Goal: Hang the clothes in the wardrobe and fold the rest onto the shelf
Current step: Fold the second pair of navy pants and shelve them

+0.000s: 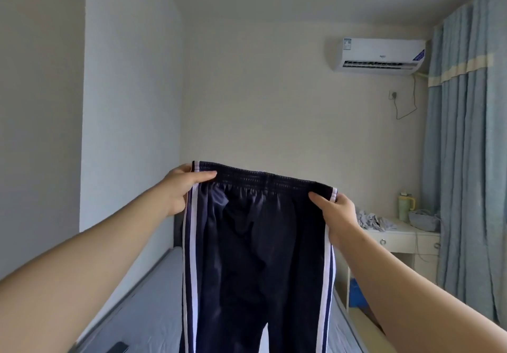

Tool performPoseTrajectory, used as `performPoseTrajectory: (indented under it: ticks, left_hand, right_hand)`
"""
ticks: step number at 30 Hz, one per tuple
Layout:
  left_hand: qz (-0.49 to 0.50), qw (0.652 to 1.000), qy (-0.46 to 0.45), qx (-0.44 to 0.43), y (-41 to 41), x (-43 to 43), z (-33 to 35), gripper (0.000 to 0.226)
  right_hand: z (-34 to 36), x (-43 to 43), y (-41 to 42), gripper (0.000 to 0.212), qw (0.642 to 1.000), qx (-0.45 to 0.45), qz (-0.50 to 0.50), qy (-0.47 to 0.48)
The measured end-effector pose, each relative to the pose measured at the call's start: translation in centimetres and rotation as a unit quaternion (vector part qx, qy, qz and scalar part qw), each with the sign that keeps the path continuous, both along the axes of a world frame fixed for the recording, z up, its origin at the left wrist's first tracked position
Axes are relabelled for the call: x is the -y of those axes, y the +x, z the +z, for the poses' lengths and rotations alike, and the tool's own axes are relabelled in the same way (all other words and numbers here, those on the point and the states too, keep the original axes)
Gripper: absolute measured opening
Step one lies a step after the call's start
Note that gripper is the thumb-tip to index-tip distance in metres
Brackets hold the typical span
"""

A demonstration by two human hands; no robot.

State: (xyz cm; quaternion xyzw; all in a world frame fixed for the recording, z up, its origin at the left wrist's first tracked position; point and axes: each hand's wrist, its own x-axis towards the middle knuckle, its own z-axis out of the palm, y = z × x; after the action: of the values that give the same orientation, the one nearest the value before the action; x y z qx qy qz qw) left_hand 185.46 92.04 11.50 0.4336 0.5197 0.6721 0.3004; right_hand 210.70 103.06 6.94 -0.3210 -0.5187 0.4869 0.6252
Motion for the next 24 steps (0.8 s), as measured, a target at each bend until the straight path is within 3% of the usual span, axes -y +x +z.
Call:
performPoseTrajectory:
  ticks: [3, 5, 7, 9, 14, 18, 20, 24]
  left_hand:
    - [-0.027, 0.999, -0.016, -0.012, 0.1, 1.0, 3.2, 0.062]
    - [-0.034, 0.999, -0.005, -0.021, -0.3, 1.4, 4.9, 0.053]
    - [-0.046, 0.998, 0.017, -0.039, -0.9, 1.9, 6.8, 0.024]
    - [-0.083, 0.994, 0.05, -0.049, -1.8, 2.5, 8.4, 0.015]
    - [-0.14, 0.983, 0.115, -0.01, -2.3, 3.2, 9.7, 0.015]
    - [-0.182, 0.974, -0.091, -0.104, -1.3, 2.7, 7.7, 0.035]
    - [-0.191, 0.962, -0.133, -0.143, -1.2, 2.8, 7.2, 0.032]
    - [-0.234, 0.967, -0.016, -0.103, -2.4, 3.3, 7.8, 0.05]
  right_hand:
    - [2.9, 0.4, -0.5, 0.015, 0.999, 0.005, -0.007, 0.053]
    - [4.4, 0.8, -0.4, 0.011, 0.998, -0.004, 0.023, 0.052]
    - [6.5, 1.1, 0.3, 0.007, 0.991, -0.05, 0.123, 0.033]
    - [8.6, 1.7, 1.5, 0.01, 0.972, -0.07, 0.22, 0.035]
    - [11.1, 2.6, 3.0, 0.031, 0.947, -0.04, 0.313, 0.068]
    - [10.5, 2.5, 3.8, 0.033, 0.952, 0.051, 0.299, -0.033]
    - [9.9, 2.3, 4.7, 0.032, 0.952, 0.103, 0.284, -0.052]
    - [9.2, 1.8, 5.4, 0.033, 0.951, 0.057, 0.304, -0.006]
